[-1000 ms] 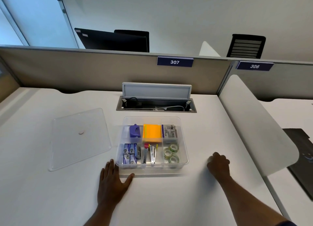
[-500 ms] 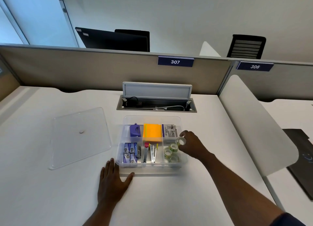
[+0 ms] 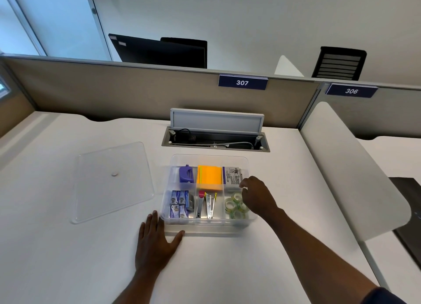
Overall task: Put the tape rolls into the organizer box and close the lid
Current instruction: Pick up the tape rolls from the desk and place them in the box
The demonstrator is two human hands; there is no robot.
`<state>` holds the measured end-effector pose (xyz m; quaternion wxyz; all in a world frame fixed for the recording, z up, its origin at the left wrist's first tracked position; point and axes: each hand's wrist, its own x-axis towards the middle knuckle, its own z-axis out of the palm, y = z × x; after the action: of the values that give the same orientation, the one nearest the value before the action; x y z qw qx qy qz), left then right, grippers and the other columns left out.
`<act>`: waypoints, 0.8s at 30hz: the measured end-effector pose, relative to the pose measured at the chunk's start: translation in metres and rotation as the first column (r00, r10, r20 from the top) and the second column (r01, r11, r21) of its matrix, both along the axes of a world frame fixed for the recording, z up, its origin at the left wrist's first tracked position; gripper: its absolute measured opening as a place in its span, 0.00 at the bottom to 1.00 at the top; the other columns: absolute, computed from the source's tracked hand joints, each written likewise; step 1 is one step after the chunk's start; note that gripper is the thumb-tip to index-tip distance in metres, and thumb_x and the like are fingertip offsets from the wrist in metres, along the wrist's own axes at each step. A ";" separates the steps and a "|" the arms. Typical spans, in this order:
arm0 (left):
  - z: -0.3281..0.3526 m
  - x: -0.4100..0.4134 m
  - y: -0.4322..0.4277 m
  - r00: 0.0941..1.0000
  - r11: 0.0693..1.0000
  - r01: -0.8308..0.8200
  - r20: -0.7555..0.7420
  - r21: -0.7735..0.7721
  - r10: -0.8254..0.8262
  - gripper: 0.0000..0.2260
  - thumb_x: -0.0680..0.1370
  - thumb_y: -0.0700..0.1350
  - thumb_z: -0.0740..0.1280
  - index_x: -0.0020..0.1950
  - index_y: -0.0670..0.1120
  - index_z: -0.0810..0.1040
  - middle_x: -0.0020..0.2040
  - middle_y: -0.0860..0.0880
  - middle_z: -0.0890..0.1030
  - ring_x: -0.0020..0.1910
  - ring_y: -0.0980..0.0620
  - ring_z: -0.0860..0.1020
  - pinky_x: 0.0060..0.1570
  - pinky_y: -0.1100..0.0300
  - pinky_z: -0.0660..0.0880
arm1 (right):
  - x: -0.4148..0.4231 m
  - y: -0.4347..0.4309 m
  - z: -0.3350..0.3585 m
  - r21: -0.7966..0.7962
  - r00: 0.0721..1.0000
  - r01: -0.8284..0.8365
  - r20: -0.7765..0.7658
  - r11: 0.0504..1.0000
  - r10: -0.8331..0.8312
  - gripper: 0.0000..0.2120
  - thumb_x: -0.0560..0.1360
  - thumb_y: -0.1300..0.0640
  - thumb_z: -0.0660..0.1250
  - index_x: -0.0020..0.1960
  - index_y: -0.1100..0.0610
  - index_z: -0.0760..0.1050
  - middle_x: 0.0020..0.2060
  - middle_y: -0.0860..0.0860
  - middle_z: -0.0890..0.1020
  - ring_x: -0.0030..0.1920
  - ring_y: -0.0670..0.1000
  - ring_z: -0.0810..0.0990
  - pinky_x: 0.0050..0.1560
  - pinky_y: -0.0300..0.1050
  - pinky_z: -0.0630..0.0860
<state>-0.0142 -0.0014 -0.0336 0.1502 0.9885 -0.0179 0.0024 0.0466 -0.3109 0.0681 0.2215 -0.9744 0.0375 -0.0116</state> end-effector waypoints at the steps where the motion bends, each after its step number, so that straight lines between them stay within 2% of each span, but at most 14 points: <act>1: 0.000 0.000 0.000 1.000 1.000 0.000 -0.001 0.000 0.000 0.41 0.70 0.72 0.52 0.72 0.43 0.64 0.74 0.41 0.66 0.74 0.44 0.62 0.74 0.49 0.57 | 0.001 0.003 -0.001 -0.023 0.999 -0.029 -0.016 0.999 0.028 0.11 0.74 0.64 0.61 0.54 0.61 0.78 0.54 0.59 0.80 0.55 0.58 0.78 0.55 0.48 0.76; 5: 0.001 0.000 0.000 1.000 1.000 -0.002 -0.003 -0.008 0.002 0.41 0.70 0.72 0.51 0.71 0.43 0.65 0.73 0.41 0.67 0.74 0.44 0.63 0.73 0.48 0.59 | 0.004 0.017 -0.010 -0.136 0.961 -0.230 -0.187 0.964 0.203 0.11 0.74 0.60 0.64 0.55 0.58 0.79 0.56 0.55 0.82 0.57 0.56 0.79 0.63 0.51 0.75; 9: 0.001 0.001 0.000 1.000 1.000 -0.005 -0.003 -0.012 0.005 0.41 0.70 0.73 0.50 0.70 0.42 0.67 0.72 0.40 0.69 0.73 0.43 0.64 0.73 0.48 0.60 | 0.005 0.032 -0.019 -0.198 0.909 -0.351 -0.307 0.915 0.282 0.13 0.76 0.61 0.61 0.58 0.64 0.77 0.56 0.59 0.82 0.56 0.59 0.80 0.64 0.54 0.74; 14: -0.001 0.001 0.001 1.000 1.000 -0.003 0.001 -0.017 0.003 0.41 0.71 0.72 0.53 0.71 0.42 0.65 0.73 0.41 0.68 0.74 0.44 0.63 0.73 0.48 0.58 | 0.006 0.034 -0.028 -0.110 0.914 -0.274 -0.337 0.955 0.224 0.11 0.76 0.62 0.61 0.57 0.63 0.75 0.56 0.59 0.81 0.56 0.58 0.80 0.60 0.50 0.75; 17: -0.001 0.001 0.000 1.000 1.000 -0.003 0.005 -0.009 0.003 0.41 0.71 0.72 0.52 0.71 0.43 0.65 0.73 0.41 0.67 0.74 0.44 0.63 0.73 0.48 0.58 | 0.006 0.031 -0.030 -0.062 0.914 -0.226 -0.358 0.972 0.190 0.10 0.76 0.63 0.60 0.56 0.63 0.73 0.56 0.59 0.81 0.55 0.59 0.79 0.52 0.46 0.74; 19: -0.001 0.001 0.000 1.000 1.000 -0.002 0.007 -0.008 0.002 0.41 0.71 0.72 0.52 0.71 0.43 0.65 0.73 0.41 0.67 0.74 0.44 0.63 0.73 0.48 0.58 | 0.006 0.029 -0.031 -0.051 0.910 -0.217 -0.372 0.975 0.183 0.09 0.76 0.63 0.60 0.56 0.62 0.72 0.56 0.59 0.80 0.55 0.59 0.79 0.47 0.43 0.70; 21: -0.001 0.001 0.000 1.000 1.000 0.001 0.009 -0.011 -0.001 0.41 0.71 0.72 0.53 0.71 0.43 0.65 0.73 0.41 0.68 0.74 0.44 0.63 0.73 0.48 0.59 | 0.006 0.027 -0.031 -0.041 0.907 -0.207 -0.382 0.978 0.176 0.10 0.76 0.64 0.60 0.57 0.62 0.71 0.57 0.60 0.79 0.56 0.59 0.79 0.48 0.42 0.70; 24: -0.002 0.001 0.000 1.000 1.000 0.004 0.010 -0.009 -0.004 0.41 0.71 0.72 0.53 0.71 0.43 0.65 0.73 0.41 0.68 0.74 0.44 0.63 0.73 0.48 0.59 | 0.004 0.026 -0.030 -0.036 0.921 -0.188 -0.354 0.981 0.164 0.09 0.75 0.64 0.60 0.55 0.60 0.72 0.57 0.59 0.80 0.55 0.59 0.79 0.52 0.45 0.74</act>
<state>-0.0129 -0.0009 -0.0357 0.1548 0.9877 -0.0208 0.0073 0.0502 -0.2852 0.0382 0.1778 -0.9674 -0.0119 0.1801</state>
